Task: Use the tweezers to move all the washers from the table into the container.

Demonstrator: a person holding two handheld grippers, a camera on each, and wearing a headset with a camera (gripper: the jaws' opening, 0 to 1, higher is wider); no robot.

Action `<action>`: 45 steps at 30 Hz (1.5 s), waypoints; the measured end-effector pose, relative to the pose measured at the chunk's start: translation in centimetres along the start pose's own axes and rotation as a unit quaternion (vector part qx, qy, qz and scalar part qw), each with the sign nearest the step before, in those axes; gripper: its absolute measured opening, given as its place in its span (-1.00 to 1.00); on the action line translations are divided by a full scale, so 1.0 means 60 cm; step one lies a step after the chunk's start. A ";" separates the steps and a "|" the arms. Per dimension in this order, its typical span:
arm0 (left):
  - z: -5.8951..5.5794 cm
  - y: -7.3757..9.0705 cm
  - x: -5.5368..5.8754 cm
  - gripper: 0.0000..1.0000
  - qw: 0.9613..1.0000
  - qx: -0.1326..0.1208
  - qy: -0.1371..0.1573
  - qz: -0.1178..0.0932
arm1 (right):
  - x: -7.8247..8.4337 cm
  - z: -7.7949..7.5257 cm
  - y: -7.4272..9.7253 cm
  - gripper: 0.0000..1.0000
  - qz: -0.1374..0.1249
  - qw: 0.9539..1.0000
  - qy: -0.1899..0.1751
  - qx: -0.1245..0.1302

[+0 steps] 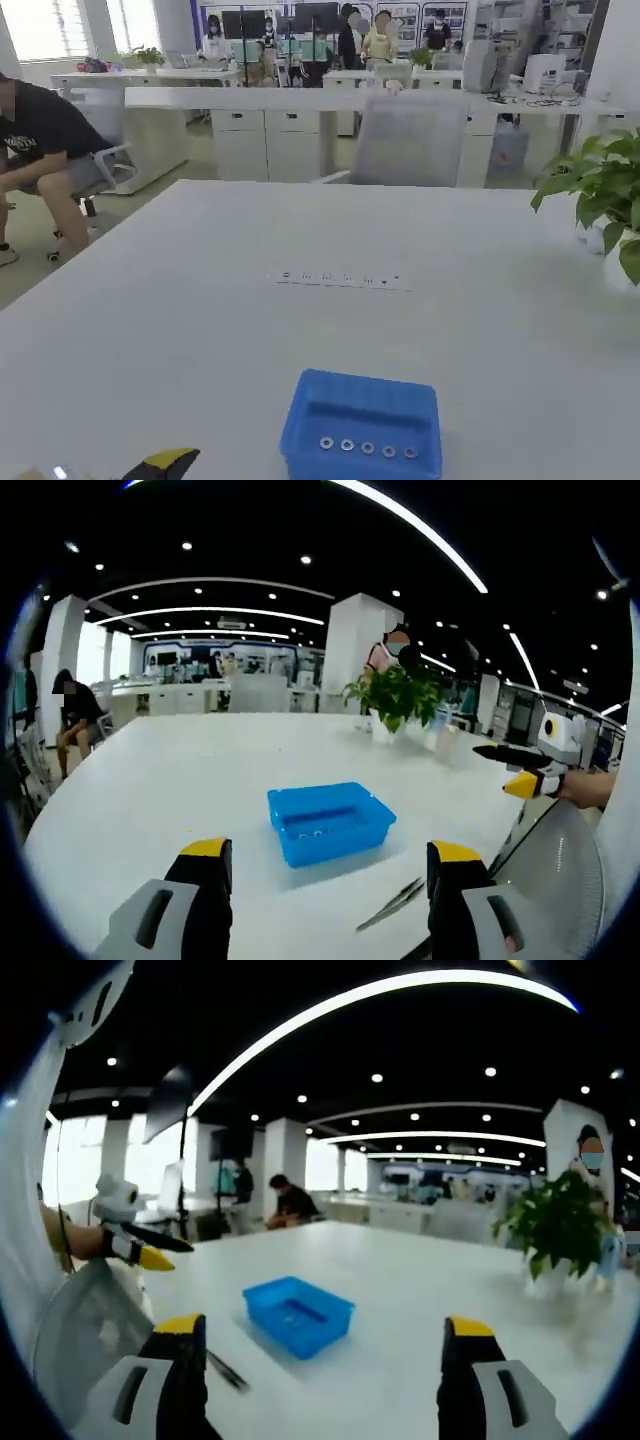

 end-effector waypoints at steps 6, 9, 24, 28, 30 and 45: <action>0.003 0.001 -0.008 0.97 0.998 -0.026 -0.011 -0.049 | 0.002 0.005 -0.002 0.98 0.005 1.000 0.008 -0.012; 0.002 -0.001 -0.008 0.97 0.997 -0.019 -0.003 -0.069 | 0.004 0.006 -0.003 0.98 0.011 1.000 0.008 -0.013; -0.001 -0.008 0.010 0.84 0.998 -0.005 -0.005 -0.063 | 0.016 0.001 -0.001 0.85 0.033 0.999 0.008 -0.010; -0.001 -0.008 0.011 0.84 0.998 -0.007 -0.003 -0.062 | 0.020 -0.003 -0.001 0.82 0.032 0.999 -0.001 -0.011; -0.001 -0.009 0.011 0.83 0.998 -0.010 -0.005 -0.058 | 0.023 -0.005 -0.001 0.80 0.036 0.999 -0.007 -0.011; 0.004 -0.010 0.019 0.75 0.999 -0.011 -0.024 -0.032 | 0.036 -0.005 -0.002 0.62 0.064 0.998 -0.013 -0.017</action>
Point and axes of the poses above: the centre of the closed fingertips' face, and the gripper's own axes: y roughly backward along the fingers, z roughly to its left, x roughly out of its underside, the point moved 9 cm from there along y, roughly backward along the fingers, and after that the axes turned 9 degrees about y, right-handed, at the moved point
